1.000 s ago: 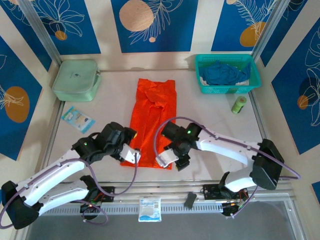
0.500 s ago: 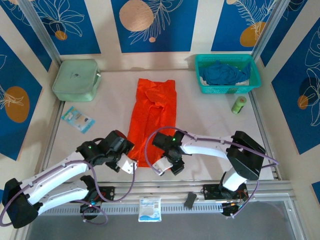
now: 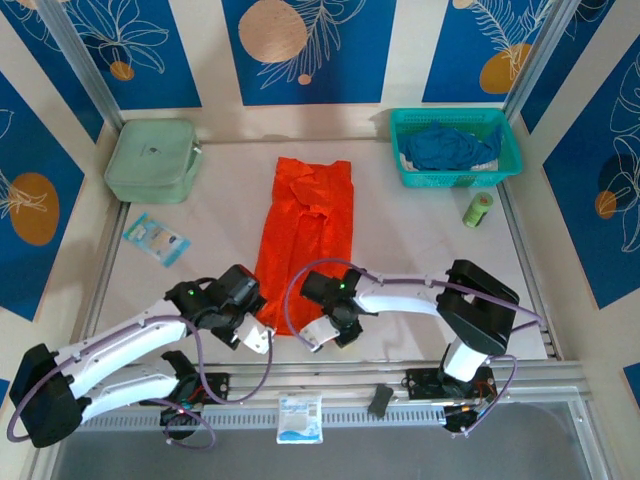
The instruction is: Fold and stack the t-shirts
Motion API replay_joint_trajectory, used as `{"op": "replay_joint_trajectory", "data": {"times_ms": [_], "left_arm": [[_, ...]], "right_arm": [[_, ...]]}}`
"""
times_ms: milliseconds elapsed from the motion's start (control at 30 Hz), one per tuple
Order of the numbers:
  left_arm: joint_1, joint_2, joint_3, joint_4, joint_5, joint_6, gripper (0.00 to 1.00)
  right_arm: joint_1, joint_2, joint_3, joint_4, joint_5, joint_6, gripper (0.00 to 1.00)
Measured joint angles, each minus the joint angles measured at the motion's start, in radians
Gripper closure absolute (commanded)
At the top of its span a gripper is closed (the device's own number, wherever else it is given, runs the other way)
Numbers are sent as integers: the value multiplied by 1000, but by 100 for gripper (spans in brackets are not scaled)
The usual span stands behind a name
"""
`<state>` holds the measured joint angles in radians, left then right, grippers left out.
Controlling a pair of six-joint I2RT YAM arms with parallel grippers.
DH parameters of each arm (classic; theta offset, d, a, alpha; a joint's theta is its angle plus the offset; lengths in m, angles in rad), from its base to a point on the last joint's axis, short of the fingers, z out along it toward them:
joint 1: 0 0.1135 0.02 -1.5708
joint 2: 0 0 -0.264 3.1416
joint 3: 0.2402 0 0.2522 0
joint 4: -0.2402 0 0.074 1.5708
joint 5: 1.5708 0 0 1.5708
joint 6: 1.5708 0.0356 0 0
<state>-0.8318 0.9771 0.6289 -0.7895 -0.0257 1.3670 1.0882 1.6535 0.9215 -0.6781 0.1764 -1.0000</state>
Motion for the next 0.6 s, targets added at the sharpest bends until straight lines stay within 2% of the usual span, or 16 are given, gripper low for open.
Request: {"op": "replay_joint_trajectory", "data": {"times_ms": [100, 200, 400, 600], "left_arm": [[0, 12, 0, -19, 1, -2, 24], [-4, 23, 0, -37, 0, -8, 29], [-38, 84, 3, -45, 0, -7, 37], [-44, 151, 17, -37, 2, -7, 40]], "right_arm": [[2, -27, -30, 12, 1, 20, 87], [-15, -55, -57, 32, -2, 28, 93], [-101, -72, -67, 39, 26, 28, 96], [-127, -74, -67, 39, 37, 27, 98]]}}
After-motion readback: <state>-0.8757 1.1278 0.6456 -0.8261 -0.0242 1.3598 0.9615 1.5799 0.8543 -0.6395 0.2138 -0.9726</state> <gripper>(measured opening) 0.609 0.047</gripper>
